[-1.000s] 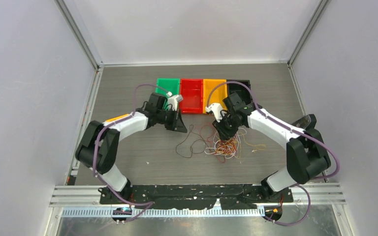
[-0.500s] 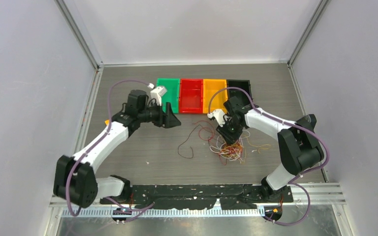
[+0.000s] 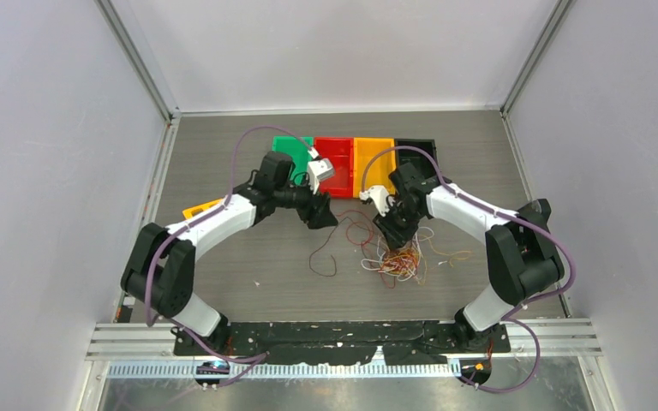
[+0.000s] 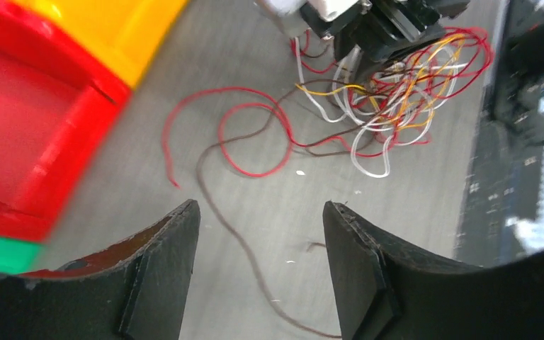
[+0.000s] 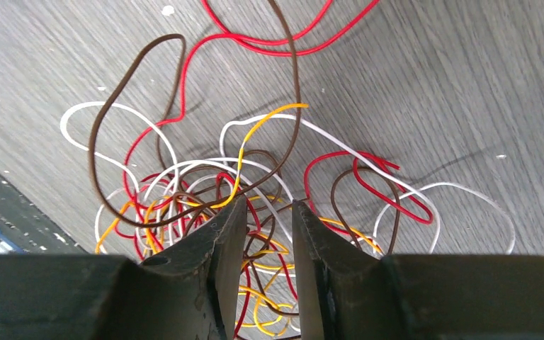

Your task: Untangle the cables

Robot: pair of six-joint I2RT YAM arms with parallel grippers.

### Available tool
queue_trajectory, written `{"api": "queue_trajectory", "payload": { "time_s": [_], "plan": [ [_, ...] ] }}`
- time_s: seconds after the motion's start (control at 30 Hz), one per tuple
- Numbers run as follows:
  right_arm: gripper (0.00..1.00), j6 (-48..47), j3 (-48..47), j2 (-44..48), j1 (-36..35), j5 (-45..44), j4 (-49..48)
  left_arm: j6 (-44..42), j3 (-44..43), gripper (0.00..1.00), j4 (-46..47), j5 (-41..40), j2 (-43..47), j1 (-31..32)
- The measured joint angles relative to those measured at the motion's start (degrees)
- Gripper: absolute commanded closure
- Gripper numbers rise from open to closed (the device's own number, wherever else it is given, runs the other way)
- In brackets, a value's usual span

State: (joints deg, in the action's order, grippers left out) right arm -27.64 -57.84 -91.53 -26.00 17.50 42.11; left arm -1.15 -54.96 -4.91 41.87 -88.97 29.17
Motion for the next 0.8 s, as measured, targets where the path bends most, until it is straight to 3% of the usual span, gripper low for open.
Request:
{"api": "queue_trajectory", "payload": {
  "time_s": [0.2,0.37,0.6,0.8],
  "plan": [
    [0.6,1.4,-2.67,1.18,2.86,5.35,3.93,-30.08,-0.04,0.29,-8.37,-0.02,6.86,-0.26],
    [0.56,3.65,-7.32,2.95,7.52,10.12,6.78,-46.4,0.37,0.33,-9.35,-1.79,8.61,3.26],
    [0.52,4.02,-12.35,3.58,11.76,11.04,12.41,-65.51,-2.78,0.35,-9.11,-3.98,-1.46,9.55],
    [0.42,3.3,-10.62,3.82,13.81,6.43,14.14,-72.22,-9.31,0.4,-8.37,-9.31,-11.78,14.21]
  ]
}}
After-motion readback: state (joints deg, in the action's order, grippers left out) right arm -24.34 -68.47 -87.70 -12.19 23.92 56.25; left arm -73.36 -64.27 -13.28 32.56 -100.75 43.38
